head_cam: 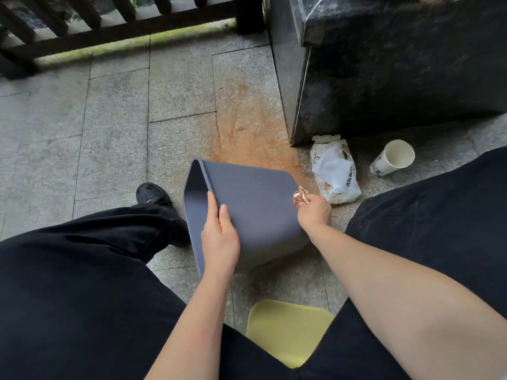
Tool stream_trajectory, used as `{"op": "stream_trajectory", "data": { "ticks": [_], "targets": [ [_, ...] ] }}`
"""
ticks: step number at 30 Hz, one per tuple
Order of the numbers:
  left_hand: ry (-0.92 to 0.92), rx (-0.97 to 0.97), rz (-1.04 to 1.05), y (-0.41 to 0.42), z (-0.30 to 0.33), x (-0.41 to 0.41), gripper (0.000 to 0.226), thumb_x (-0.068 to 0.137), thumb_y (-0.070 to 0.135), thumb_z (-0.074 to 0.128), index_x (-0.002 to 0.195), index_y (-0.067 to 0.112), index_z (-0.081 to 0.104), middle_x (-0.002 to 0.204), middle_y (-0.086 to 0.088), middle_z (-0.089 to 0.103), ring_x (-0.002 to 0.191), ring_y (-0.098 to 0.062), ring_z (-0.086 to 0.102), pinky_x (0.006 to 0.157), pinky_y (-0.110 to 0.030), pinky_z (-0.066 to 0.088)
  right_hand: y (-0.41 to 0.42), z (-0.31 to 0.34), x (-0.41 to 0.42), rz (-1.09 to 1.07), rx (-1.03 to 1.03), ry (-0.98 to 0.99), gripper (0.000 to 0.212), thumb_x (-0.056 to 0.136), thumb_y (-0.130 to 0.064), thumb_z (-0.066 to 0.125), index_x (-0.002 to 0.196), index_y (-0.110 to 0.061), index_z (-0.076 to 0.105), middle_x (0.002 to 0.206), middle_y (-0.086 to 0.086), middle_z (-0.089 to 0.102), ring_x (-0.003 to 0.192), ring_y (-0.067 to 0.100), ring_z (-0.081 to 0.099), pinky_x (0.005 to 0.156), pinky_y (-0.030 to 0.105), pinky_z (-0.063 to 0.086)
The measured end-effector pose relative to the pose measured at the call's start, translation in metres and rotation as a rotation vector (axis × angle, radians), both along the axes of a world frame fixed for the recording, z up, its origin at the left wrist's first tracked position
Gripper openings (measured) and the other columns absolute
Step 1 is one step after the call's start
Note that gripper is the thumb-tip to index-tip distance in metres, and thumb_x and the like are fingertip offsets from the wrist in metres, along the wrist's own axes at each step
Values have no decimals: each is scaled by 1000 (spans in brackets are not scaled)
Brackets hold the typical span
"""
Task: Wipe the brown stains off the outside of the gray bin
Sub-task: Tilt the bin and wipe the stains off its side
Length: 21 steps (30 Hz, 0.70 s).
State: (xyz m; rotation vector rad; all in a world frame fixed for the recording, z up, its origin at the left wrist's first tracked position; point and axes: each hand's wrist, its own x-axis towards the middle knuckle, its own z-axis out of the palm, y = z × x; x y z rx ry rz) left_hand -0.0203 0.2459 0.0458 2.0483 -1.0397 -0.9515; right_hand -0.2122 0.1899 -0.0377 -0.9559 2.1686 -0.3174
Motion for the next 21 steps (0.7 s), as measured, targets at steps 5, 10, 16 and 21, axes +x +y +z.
{"op": "stream_trajectory", "data": {
  "ticks": [5,10,16,21],
  "targets": [
    [-6,-49,-54,-1,0,-3,49,108,37,32,156,28,31,104,54,38,86,41,36,70,11,23,-5,29,39,231,-185,-133,22,96,-32,58,106,-19,72,97,9,60,91,29,58,77,37,49],
    [-79,-89,-168,1,-3,-5,49,108,37,30,156,26,29,69,59,43,68,36,42,66,9,30,-30,54,81,379,-336,-272,14,90,-22,61,99,-20,72,94,5,62,90,23,58,67,29,34],
    [-73,-108,-220,-8,-7,1,52,106,45,31,154,28,33,76,61,43,74,41,37,68,11,27,-77,62,80,372,-256,-284,10,91,-21,60,91,-24,68,98,7,68,94,27,60,69,27,35],
    [-108,-87,-268,-15,-7,5,64,100,55,33,157,30,25,60,28,40,59,27,47,60,6,34,-52,79,87,611,-350,-349,17,90,-17,58,99,-22,71,89,9,56,87,25,55,68,30,34]
  ]
}}
